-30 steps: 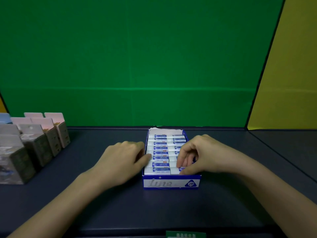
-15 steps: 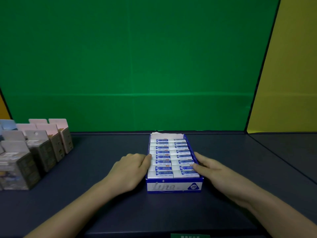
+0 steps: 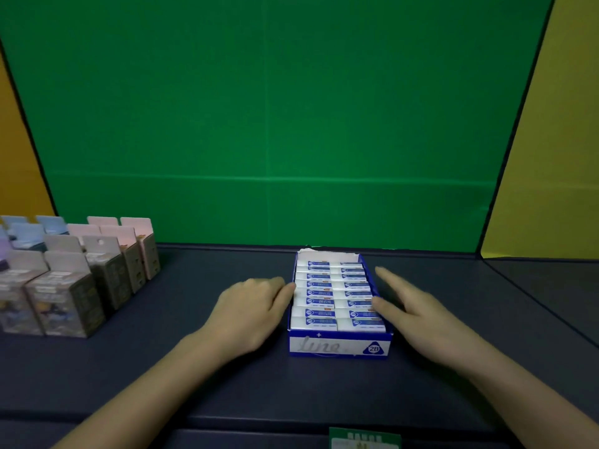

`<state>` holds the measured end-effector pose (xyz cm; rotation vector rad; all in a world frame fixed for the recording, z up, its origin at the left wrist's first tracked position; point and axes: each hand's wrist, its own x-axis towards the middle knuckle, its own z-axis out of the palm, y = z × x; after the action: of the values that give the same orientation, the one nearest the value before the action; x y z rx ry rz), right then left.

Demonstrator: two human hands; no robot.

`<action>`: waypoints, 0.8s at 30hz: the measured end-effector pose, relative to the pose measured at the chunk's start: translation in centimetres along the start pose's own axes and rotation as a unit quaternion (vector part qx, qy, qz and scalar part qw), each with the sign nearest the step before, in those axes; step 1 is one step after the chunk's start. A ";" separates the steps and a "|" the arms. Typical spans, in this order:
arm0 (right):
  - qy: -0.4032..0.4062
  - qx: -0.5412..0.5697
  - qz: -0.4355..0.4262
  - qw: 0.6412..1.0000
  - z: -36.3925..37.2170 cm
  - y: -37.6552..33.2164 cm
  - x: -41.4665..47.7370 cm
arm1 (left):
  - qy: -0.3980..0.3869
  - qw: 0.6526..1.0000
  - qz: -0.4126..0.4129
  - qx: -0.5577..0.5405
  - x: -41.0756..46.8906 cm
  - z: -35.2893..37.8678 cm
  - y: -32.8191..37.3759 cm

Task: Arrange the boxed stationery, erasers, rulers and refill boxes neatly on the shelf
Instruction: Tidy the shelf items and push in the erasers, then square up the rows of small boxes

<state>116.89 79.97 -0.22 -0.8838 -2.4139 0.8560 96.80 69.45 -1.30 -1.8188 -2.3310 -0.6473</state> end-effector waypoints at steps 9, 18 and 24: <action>0.052 -0.040 -0.161 0.985 1.1 -5.1 0.4 | 0.188 0.979 0.066 0.041 -4.4 -4.7 -5.1; 0.013 -0.016 -0.188 0.982 8.5 -13.5 2.1 | 0.286 0.957 0.054 0.005 -9.7 -11.6 -15.9; 0.006 -0.004 -0.164 0.986 15.4 -18.9 4.5 | 0.307 0.951 0.040 -0.006 -13.2 -16.2 -25.3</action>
<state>96.97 65.44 2.22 -0.4707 -2.4584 0.7122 73.72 46.33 2.22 -1.4263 -1.8314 -1.0367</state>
